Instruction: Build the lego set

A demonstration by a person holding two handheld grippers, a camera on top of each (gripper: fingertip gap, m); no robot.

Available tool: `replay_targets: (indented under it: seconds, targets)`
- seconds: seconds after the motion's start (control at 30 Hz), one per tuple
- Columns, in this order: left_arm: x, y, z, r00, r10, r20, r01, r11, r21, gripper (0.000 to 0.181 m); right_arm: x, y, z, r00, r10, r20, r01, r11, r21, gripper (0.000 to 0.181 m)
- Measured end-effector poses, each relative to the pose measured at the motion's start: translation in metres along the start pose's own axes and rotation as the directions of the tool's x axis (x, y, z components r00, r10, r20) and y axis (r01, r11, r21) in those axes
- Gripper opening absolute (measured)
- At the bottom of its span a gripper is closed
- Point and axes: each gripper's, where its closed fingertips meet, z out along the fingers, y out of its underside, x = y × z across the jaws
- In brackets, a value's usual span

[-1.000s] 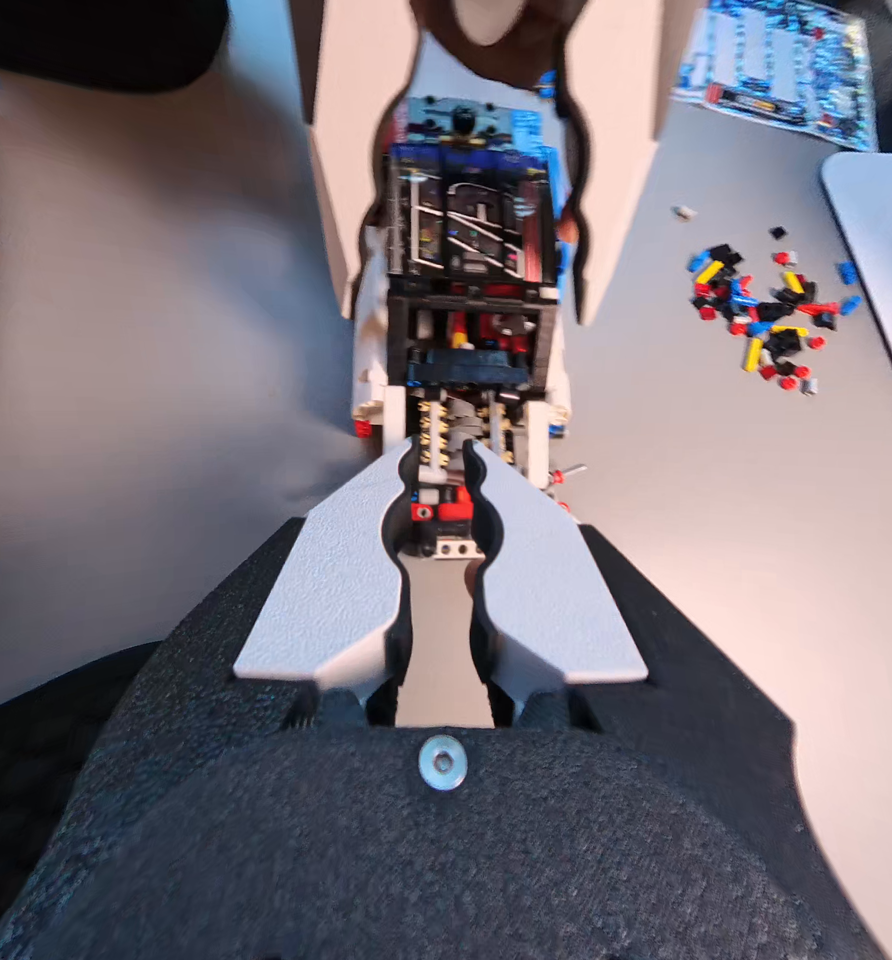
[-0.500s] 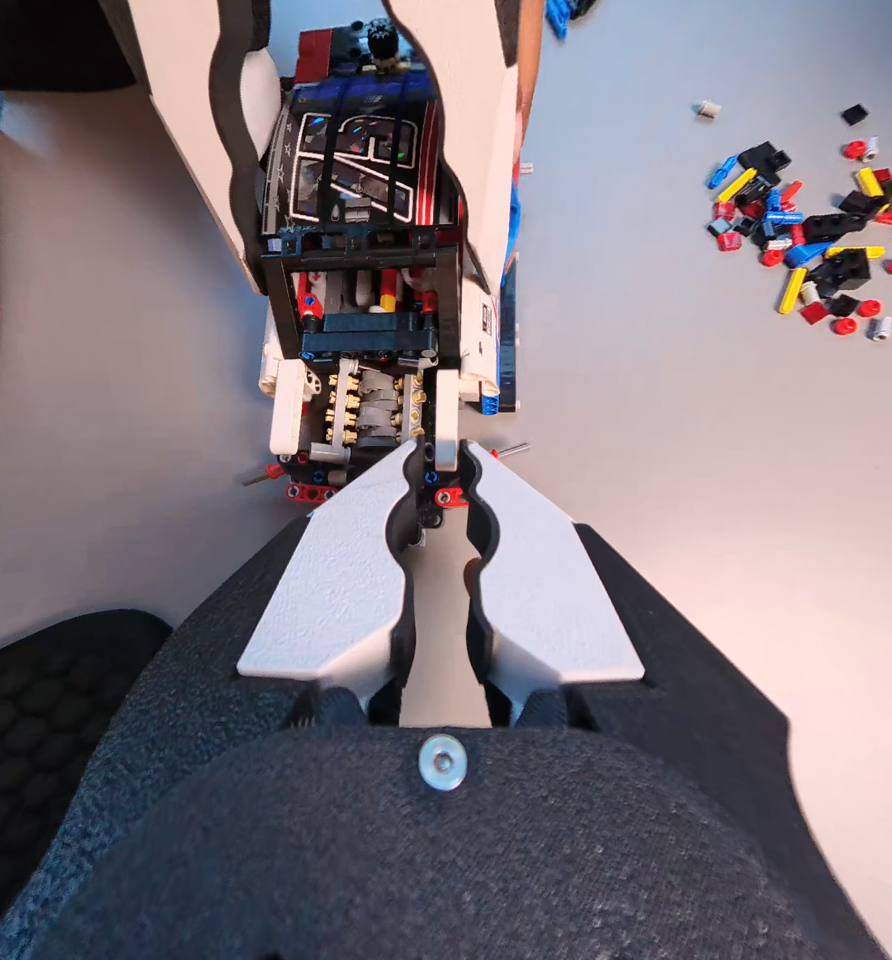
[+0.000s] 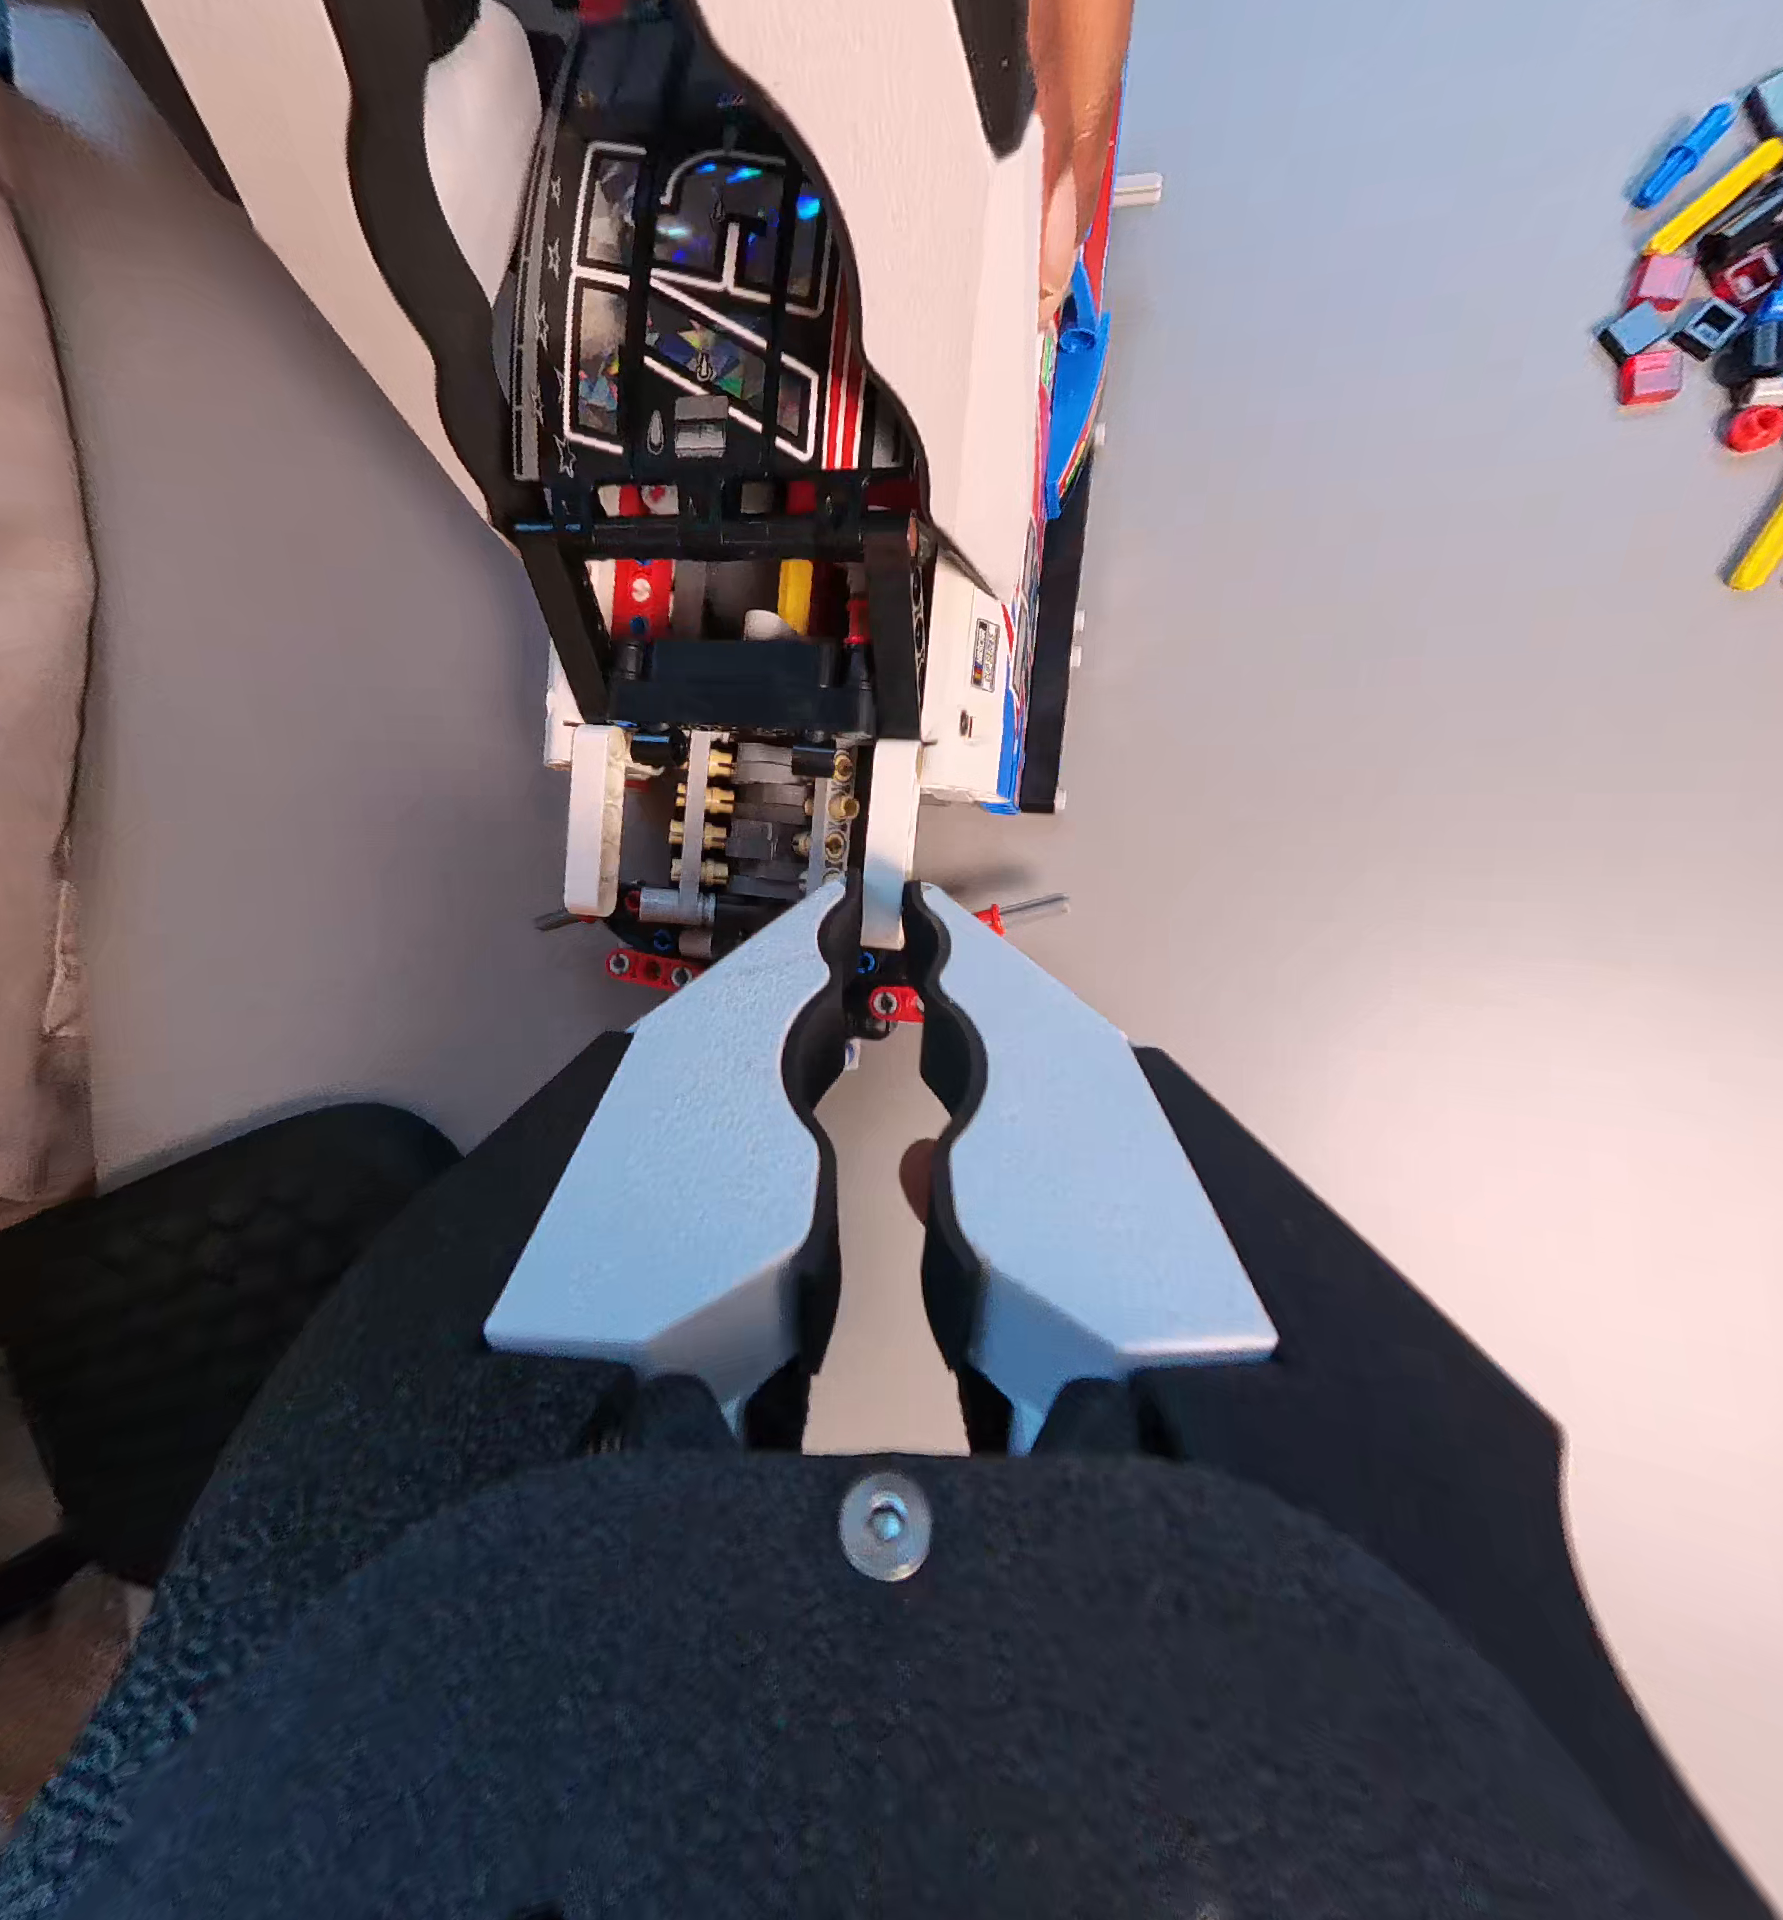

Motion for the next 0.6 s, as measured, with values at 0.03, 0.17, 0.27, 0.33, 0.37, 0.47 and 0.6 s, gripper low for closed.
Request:
replay_targets:
  seconds: [0.03,0.17,0.27,0.33,0.37,0.47,0.6]
  targets:
    - [0.0000,-0.0002,0.0001,1.000,0.000,0.000,0.000,1.000,0.001,0.094,-0.0001,0.0003,0.0001,1.000,-0.007,-0.001,0.007,1.000,-0.023,0.004]
    - [0.0000,-0.0002,0.0001,1.000,-0.001,0.002,0.001,1.000,0.008,0.094,-0.0003,0.0004,0.0003,1.000,-0.011,0.005,0.011,0.999,-0.050,0.004]
    - [-0.0001,-0.0004,0.0000,1.000,-0.002,0.002,0.002,1.000,0.018,0.094,-0.0003,0.0001,0.0006,1.000,-0.016,0.000,0.016,0.999,-0.036,0.005]
    - [-0.0001,-0.0005,0.0000,1.000,-0.001,0.003,0.001,1.000,0.023,0.094,0.0001,-0.0015,0.0010,1.000,-0.014,-0.012,0.014,1.000,0.000,0.005]
    - [0.0000,-0.0005,0.0000,1.000,-0.001,0.004,0.001,1.000,0.023,0.094,-0.0002,-0.0025,0.0006,1.000,-0.009,-0.014,0.009,1.000,0.024,0.006]
    - [-0.0002,-0.0006,-0.0001,1.000,-0.003,0.007,0.002,1.000,0.028,0.095,-0.0006,0.0002,-0.0028,1.000,-0.002,-0.022,0.003,0.997,0.078,0.014]
    - [-0.0002,-0.0006,-0.0004,1.000,-0.005,0.010,0.005,0.999,0.033,0.095,0.0012,0.0071,-0.0015,0.999,0.014,-0.051,-0.006,0.987,0.158,0.015]
